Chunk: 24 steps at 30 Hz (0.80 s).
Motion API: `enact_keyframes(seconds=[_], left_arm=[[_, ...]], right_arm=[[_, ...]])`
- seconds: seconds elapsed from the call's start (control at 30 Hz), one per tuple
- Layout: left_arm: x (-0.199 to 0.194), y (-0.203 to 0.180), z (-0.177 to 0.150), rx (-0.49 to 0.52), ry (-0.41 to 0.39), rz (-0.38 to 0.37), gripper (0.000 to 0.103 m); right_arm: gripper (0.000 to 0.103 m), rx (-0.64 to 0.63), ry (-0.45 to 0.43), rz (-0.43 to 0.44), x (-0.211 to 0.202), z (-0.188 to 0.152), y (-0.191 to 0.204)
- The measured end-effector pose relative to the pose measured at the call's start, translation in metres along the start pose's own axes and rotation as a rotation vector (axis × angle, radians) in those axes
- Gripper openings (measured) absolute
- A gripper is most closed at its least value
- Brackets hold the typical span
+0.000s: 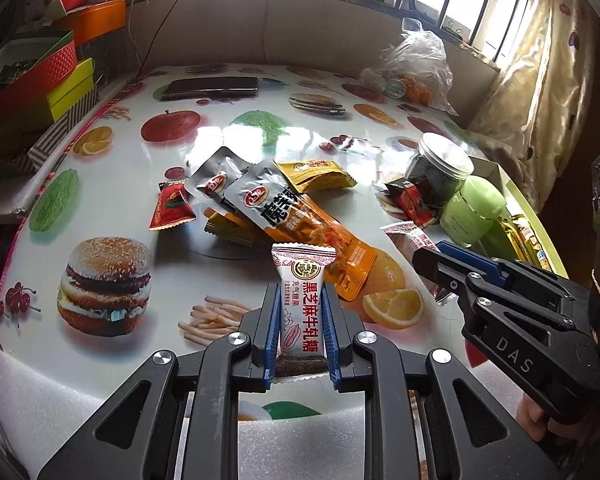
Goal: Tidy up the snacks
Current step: 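Carry the red-and-white candy with the right gripper to the green box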
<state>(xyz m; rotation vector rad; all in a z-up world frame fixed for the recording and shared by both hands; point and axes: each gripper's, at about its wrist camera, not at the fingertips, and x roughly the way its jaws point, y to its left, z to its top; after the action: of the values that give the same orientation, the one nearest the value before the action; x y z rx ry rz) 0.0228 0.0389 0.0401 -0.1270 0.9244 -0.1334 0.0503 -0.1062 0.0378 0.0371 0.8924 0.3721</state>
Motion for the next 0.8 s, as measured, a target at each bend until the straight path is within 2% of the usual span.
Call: enact_keyframes(seconds=[0.8], left_arm=[[-0.019, -0.040, 0.010, 0.075, -0.036, -0.036, 0.021]], right_arm=[[0.018, 0.067, -0.073, -0.016, -0.048, -0.008, -0.022]])
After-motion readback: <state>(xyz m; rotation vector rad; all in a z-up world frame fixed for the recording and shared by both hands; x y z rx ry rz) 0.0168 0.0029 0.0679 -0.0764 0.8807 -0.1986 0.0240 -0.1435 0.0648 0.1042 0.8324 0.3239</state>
